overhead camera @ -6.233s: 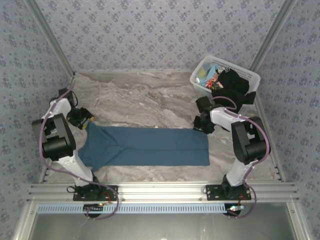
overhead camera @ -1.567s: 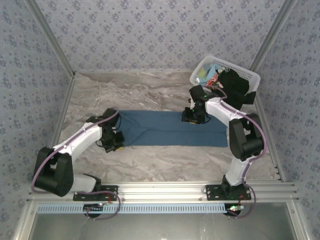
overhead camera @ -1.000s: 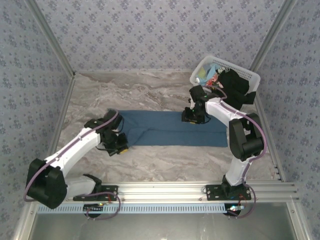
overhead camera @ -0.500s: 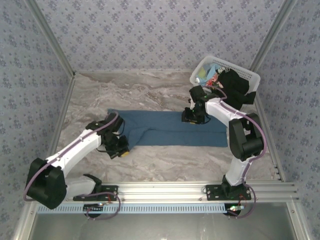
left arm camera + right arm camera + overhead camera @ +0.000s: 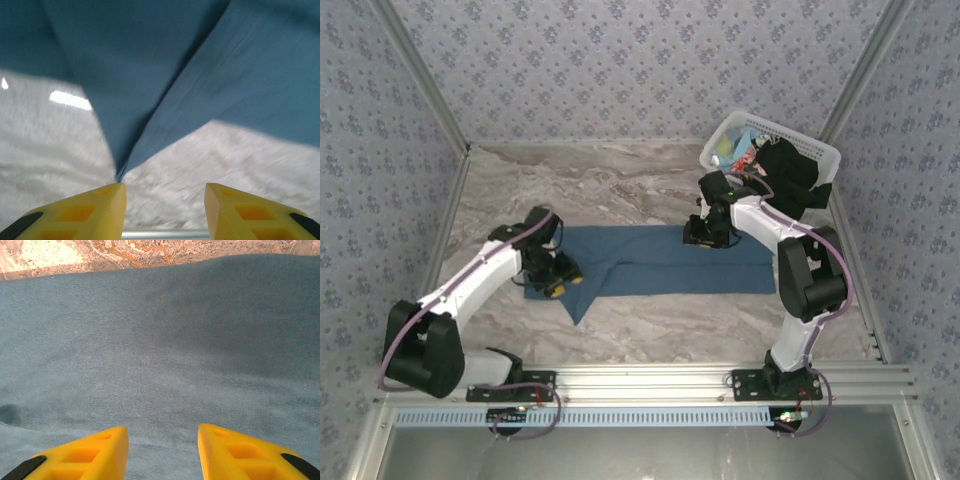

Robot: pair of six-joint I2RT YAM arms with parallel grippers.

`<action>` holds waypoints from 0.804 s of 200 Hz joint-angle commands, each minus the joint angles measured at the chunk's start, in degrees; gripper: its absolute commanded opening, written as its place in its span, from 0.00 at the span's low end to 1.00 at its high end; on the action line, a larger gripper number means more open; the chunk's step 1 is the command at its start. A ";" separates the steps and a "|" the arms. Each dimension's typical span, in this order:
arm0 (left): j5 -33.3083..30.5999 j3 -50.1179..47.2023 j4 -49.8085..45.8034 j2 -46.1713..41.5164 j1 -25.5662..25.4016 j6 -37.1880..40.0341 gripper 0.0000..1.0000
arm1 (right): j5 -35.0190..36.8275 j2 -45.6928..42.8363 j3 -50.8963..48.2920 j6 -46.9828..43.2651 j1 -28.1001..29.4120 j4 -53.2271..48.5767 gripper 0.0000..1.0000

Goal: Fold and stack the t-shirts

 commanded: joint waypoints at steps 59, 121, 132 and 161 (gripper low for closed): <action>6.02 10.03 14.24 22.96 2.50 9.56 0.46 | -3.46 -4.43 -1.03 -1.29 0.60 0.00 0.48; 5.79 10.31 12.54 22.36 -1.63 10.43 0.18 | -3.22 -6.48 -2.07 -0.46 0.41 -0.87 0.48; 5.46 9.96 11.41 21.33 -2.35 10.49 0.10 | -3.10 -6.41 -2.17 -0.33 0.39 -0.91 0.48; 5.89 9.60 7.90 19.28 -5.10 11.61 0.01 | -2.73 -6.67 -2.44 -0.13 0.30 -1.06 0.47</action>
